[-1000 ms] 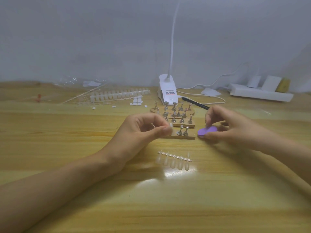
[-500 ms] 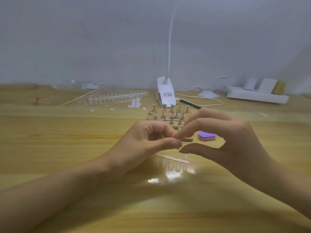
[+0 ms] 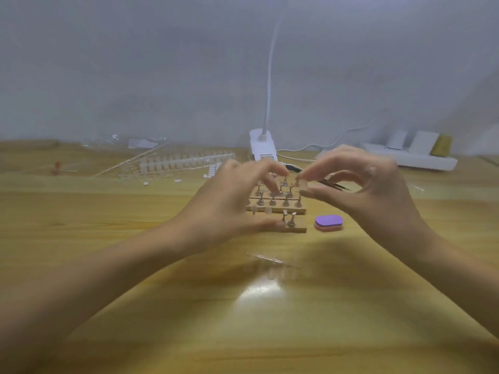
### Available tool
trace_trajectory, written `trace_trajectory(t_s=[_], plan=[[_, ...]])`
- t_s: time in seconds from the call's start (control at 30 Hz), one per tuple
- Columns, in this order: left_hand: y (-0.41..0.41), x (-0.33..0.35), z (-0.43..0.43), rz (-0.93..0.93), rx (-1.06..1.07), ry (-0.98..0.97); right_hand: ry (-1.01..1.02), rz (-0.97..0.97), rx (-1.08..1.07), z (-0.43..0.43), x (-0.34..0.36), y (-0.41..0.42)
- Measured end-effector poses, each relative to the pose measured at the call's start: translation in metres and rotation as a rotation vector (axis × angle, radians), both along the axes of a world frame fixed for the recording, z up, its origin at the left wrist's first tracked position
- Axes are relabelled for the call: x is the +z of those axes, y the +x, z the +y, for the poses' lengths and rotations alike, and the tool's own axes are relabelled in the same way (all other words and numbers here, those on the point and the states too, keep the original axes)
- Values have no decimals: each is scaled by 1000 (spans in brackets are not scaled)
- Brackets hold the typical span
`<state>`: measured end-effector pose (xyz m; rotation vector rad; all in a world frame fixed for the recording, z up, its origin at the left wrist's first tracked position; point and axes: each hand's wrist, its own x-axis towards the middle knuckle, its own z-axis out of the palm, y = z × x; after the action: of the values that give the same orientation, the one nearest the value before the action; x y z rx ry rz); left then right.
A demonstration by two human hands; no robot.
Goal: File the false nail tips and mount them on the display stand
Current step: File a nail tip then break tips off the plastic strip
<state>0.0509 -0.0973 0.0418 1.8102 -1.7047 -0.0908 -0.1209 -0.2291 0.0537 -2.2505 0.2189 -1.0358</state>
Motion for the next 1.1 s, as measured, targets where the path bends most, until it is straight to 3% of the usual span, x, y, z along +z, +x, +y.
trace_trajectory(t_s=[0.1, 0.43, 1.1], plan=[[0, -10, -12, -35, 36, 117, 32, 87, -29, -4, -14, 5], [-9, -27, -33, -47, 117, -68, 35, 149, -34, -2, -39, 14], [-2, -31, -34, 83, 128, -32, 62, 146, -63, -3, -46, 19]])
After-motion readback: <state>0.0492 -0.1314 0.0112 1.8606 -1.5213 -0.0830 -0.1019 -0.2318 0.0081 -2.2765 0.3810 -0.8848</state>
